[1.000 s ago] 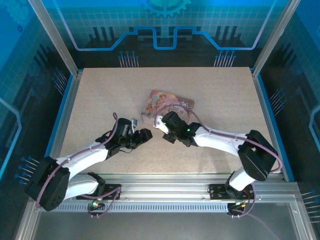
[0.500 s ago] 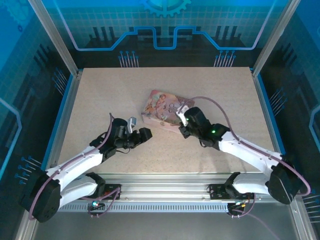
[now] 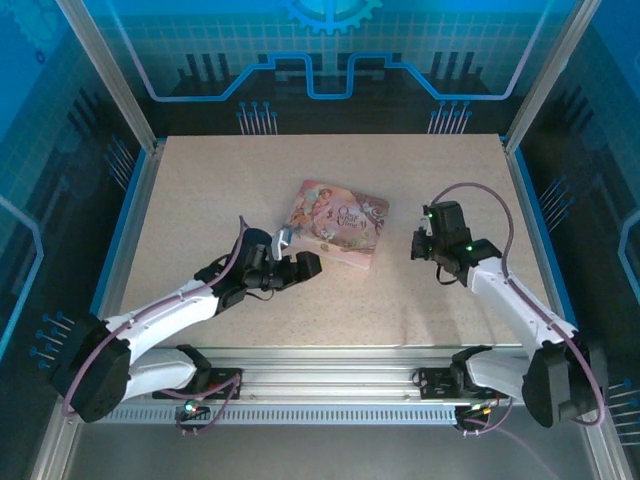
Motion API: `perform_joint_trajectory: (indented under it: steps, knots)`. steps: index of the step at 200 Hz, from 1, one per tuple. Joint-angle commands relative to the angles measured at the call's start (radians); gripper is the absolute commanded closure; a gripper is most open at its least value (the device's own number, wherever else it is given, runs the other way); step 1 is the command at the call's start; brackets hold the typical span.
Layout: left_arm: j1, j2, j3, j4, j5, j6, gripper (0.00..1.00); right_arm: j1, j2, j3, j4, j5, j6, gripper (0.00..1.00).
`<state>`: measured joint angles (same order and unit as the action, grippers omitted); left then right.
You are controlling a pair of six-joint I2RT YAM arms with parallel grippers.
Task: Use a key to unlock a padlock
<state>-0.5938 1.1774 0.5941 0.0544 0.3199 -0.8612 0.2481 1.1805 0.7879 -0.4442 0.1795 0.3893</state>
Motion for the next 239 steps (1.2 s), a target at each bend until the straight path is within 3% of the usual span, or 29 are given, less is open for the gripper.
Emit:
perform_joint_trajectory:
  steps: [1, 108, 139, 213, 217, 220, 222, 239]
  knots:
    - [-0.014, 0.005, 0.029, 0.044, 0.007, 0.020, 0.17, -0.050, 0.046, -0.022, 0.010, -0.109, 0.072, 1.00]
    - [-0.021, -0.031, -0.005, 0.032, -0.029, -0.013, 0.17, -0.147, 0.283, -0.025, 0.107, -0.221, 0.159, 0.98]
    - [-0.020, -0.046, -0.011, 0.015, -0.048, -0.011, 0.17, -0.153, 0.274, -0.026, 0.093, -0.217, 0.172, 0.72]
    - [0.032, -0.094, 0.020, -0.103, -0.126, 0.035, 0.13, -0.171, 0.050, -0.015, -0.046, -0.148, 0.114, 0.48]
    - [0.038, -0.098, 0.026, -0.121, -0.136, 0.044, 0.06, -0.171, 0.035, -0.016, -0.051, -0.144, 0.109, 0.41]
    - [0.043, -0.102, 0.030, -0.136, -0.144, 0.053, 0.02, -0.171, 0.023, -0.016, -0.055, -0.141, 0.106, 0.12]
    - [0.046, -0.104, 0.033, -0.145, -0.149, 0.060, 0.01, -0.171, 0.015, -0.016, -0.057, -0.140, 0.104, 0.03]
    - [0.080, -0.121, 0.062, -0.223, -0.183, 0.114, 0.01, -0.168, -0.039, -0.011, -0.072, -0.132, 0.080, 0.00]
